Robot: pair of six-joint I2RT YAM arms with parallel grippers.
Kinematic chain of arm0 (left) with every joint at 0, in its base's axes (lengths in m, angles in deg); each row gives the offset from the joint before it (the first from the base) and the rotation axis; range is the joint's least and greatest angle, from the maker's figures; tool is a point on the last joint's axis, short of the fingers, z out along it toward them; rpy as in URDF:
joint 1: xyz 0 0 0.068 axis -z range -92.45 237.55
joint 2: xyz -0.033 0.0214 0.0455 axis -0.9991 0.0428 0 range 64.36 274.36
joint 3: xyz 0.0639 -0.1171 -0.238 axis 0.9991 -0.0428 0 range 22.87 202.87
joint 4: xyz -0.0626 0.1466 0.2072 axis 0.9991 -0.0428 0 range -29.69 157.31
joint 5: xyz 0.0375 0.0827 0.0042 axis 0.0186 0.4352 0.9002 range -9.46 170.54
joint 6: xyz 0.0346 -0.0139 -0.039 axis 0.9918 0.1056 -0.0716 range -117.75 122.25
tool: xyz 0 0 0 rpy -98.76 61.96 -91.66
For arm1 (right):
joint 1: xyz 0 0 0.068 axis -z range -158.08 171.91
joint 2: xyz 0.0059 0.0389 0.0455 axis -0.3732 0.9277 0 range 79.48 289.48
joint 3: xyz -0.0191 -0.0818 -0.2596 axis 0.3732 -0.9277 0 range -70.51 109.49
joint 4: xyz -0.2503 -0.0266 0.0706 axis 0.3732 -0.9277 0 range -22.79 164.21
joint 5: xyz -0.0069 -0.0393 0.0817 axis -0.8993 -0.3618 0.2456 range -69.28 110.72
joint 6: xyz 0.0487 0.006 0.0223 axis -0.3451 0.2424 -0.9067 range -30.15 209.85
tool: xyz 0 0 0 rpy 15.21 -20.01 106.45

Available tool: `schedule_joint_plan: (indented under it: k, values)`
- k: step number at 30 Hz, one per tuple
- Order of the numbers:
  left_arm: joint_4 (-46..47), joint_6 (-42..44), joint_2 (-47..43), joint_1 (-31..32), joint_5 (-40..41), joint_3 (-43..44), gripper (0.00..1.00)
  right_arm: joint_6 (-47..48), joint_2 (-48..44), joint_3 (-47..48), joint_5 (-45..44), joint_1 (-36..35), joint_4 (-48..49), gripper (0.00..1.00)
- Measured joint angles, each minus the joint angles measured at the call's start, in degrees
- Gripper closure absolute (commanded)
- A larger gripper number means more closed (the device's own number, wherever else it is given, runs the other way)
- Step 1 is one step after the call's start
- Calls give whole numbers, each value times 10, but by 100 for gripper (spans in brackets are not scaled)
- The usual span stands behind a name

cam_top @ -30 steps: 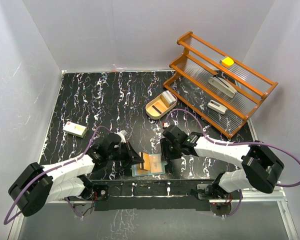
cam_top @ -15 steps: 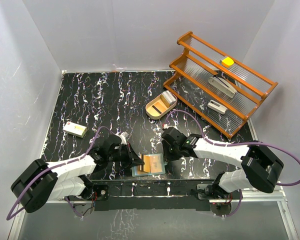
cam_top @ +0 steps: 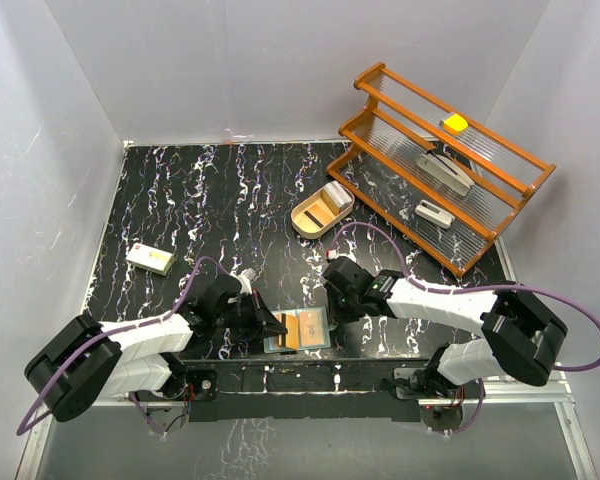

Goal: Put the credit cards into the card holder
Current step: Insert the credit card into the card holder.

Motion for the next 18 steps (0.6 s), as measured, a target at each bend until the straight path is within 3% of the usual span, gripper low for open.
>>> schedule_joint_plan:
  k: [11,18]
  values:
    - [-11,-12,-73,0,15,0,100,-11,0,-18,-2,-7,4,91]
    - [27,-10,-16,0,6,-2,100,-11,0,-18,-2,-9,4,91]
